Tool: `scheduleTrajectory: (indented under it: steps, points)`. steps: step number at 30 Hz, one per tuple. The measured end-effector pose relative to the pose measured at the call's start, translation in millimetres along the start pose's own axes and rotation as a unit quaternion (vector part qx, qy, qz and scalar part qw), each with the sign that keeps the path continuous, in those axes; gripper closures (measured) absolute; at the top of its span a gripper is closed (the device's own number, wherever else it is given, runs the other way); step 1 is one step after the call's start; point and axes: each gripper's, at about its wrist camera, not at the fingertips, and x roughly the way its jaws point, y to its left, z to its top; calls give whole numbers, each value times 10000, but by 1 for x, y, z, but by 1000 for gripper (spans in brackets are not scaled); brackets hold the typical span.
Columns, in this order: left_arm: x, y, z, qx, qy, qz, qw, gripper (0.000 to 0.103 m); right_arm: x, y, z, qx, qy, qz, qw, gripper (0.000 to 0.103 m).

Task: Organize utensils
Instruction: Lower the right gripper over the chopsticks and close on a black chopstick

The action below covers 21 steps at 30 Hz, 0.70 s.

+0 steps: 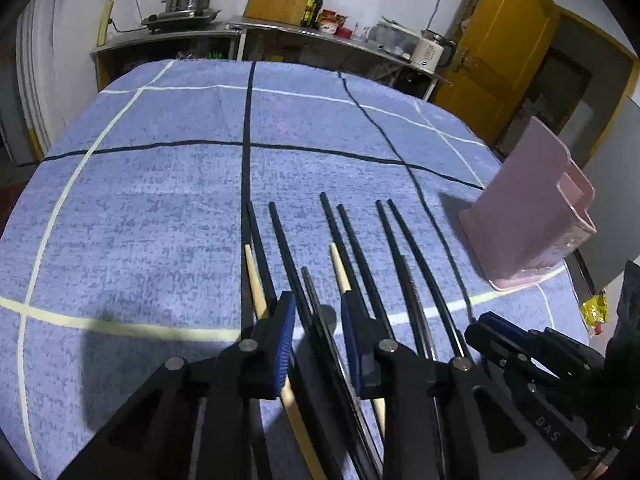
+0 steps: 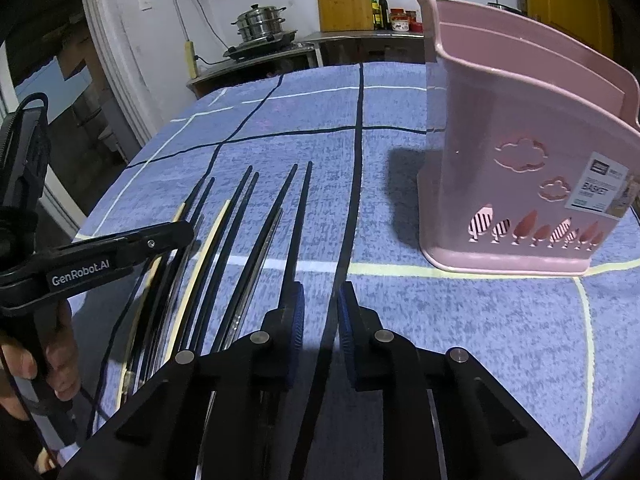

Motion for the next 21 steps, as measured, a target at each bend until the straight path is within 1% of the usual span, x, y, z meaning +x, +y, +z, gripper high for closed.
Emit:
scheduleTrajectory:
  steps: [6,12,17,21]
  points:
    - [4,3,3,-72,-22,119,9999,84,5,2,6,-17,49,3,10000,89]
    - [3,8,3,-238,-75,48,9997,85,8,9,15,-52,21,93,9999,89]
    - [9,8,6,-205,-9,172,9996,85,19,13,22,-127,111,92,9998,89]
    - [11,10,10,-300,25,150,9994,87,26,15,29,-171,173,27,9997,89]
